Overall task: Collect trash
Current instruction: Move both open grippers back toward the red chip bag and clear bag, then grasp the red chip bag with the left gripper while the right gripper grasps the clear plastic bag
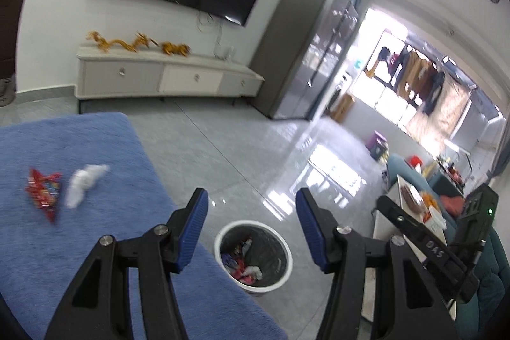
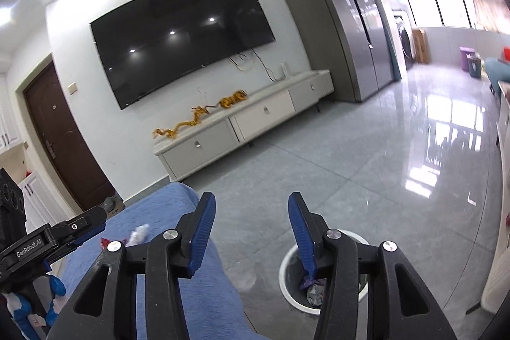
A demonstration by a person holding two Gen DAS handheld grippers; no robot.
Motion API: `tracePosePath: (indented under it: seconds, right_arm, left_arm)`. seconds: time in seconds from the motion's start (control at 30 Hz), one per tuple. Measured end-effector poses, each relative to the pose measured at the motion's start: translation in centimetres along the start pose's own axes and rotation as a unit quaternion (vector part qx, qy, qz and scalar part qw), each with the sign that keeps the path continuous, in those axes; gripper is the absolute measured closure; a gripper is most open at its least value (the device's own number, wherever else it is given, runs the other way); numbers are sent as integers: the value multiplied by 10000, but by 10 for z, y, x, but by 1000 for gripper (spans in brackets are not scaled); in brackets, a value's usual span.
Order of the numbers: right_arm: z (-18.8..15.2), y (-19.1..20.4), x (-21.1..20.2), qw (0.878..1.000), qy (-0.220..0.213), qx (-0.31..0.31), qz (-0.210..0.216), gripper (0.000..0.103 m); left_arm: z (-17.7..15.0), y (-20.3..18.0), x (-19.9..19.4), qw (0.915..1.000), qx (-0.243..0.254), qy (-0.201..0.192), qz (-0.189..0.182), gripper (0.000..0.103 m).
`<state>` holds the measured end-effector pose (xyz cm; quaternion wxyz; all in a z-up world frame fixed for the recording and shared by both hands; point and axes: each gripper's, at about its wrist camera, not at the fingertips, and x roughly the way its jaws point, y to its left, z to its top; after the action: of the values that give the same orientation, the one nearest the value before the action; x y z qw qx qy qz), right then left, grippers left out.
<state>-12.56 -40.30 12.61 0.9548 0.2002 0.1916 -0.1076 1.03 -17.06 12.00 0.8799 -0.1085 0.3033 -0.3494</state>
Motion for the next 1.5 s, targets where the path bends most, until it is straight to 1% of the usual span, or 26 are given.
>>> tracePosePath:
  seconds: [0.13,0.23,0.4,0.5,0.6,0.77,0.93,1.07,1.2,1.43,1.5]
  right_arm:
    - [1,27,-13,9997,-115,-222,84,54]
    - [0,48,-21,9988,-182,-421,140,51]
    - [-3,79,-31,9969,-245,-701,271,49]
    - [-5,95,-31,9954,-250,-857,355,49]
    - [-8,113,-27,9932,-212,-1048,451,48]
    - [-18,133,-8,9904,-8,-1263,569,46]
    - [-31,148,25,9875,350,-1366,705,46]
    - [-42,161,67,9830,757,-1425,873,46]
    - [-53,174,108,9771,1124,-1473,1046,46]
    - [-72,189,183,9651,1733,-1446,1330,46]
    - [-77,191,195,9622,1854,-1422,1401,46]
  left_arm:
    - [5,29,-37,9992,-186,-322,115,44]
    - [7,52,-64,9978,-329,-537,229,43]
    - [4,83,-101,9938,-515,-788,584,42]
    - [0,105,-117,9907,-637,-848,848,42]
    - [-5,128,-128,9880,-745,-872,1031,42]
    - [-11,163,-131,9841,-837,-801,1346,42]
    - [-17,199,-116,9798,-773,-524,1767,42]
    - [-23,223,-86,9768,-683,-150,2022,42]
    - [-25,240,-49,9767,-621,191,2047,42]
    - [-12,256,22,9772,-217,519,2047,42]
    - [-11,263,39,9757,-122,579,2112,42]
